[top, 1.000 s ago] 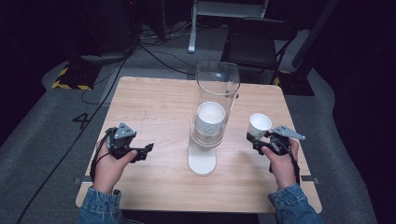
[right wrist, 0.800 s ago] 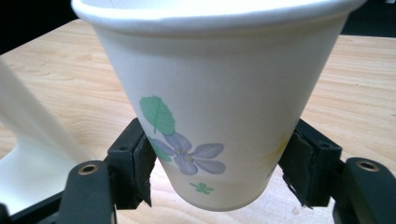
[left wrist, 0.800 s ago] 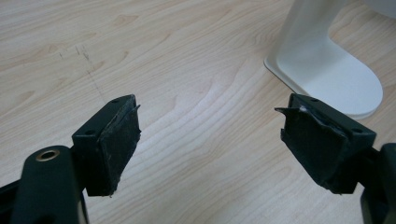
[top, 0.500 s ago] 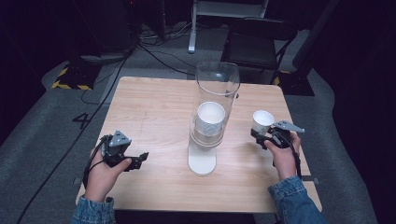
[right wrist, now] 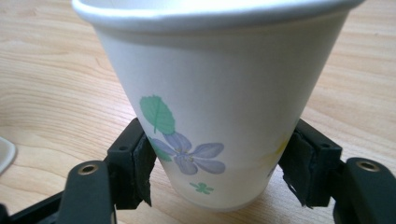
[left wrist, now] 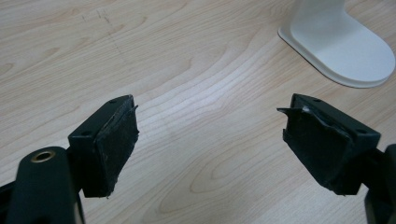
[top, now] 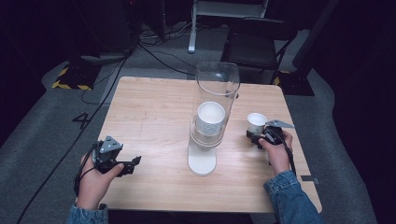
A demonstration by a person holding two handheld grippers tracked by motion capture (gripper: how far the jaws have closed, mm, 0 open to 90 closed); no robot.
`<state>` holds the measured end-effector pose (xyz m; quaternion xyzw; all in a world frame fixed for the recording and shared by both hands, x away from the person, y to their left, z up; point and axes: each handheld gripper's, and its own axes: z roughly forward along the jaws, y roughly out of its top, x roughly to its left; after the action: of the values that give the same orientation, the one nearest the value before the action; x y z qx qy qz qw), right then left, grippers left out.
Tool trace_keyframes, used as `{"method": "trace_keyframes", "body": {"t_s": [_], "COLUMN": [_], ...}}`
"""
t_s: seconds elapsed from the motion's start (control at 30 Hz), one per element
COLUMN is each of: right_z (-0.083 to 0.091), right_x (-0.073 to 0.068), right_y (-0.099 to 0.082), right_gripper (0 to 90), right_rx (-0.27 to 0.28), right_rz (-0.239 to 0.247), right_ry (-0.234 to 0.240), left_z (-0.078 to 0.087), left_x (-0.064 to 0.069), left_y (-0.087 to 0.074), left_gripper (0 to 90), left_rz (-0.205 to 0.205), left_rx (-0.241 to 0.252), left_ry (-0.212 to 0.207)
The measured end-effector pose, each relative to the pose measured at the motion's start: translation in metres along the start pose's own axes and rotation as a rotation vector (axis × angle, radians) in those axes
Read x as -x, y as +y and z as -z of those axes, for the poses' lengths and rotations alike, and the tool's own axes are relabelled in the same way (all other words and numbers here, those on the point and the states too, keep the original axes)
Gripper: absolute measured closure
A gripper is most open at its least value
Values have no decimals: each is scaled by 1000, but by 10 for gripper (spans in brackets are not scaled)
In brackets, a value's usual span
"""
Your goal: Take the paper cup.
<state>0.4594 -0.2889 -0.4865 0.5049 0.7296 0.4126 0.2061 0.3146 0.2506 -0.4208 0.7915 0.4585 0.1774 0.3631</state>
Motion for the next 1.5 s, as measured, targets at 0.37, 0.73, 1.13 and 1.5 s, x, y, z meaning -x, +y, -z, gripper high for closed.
{"method": "trace_keyframes", "body": {"t_s": [0.37, 0.73, 1.13, 1.5], "right_z": [-8, -7, 12, 55], "right_x": [0, 1, -4, -8], "right_y": [-6, -10, -8, -1], "right_gripper": [332, 257, 163, 163], "right_rx": [-66, -102, -33, 25], "right_rz": [21, 38, 35, 47], "right_ry": [-5, -7, -37, -17], "left_z": [-1, -7, -13, -9], "left_x": [0, 0, 0, -1], "left_y": [0, 5, 11, 8], "left_gripper": [178, 178, 178, 178], "left_rz": [-2, -8, -17, -17], "left_rx": [-1, 0, -4, -4], "left_ry": [-1, -11, -25, -20]}}
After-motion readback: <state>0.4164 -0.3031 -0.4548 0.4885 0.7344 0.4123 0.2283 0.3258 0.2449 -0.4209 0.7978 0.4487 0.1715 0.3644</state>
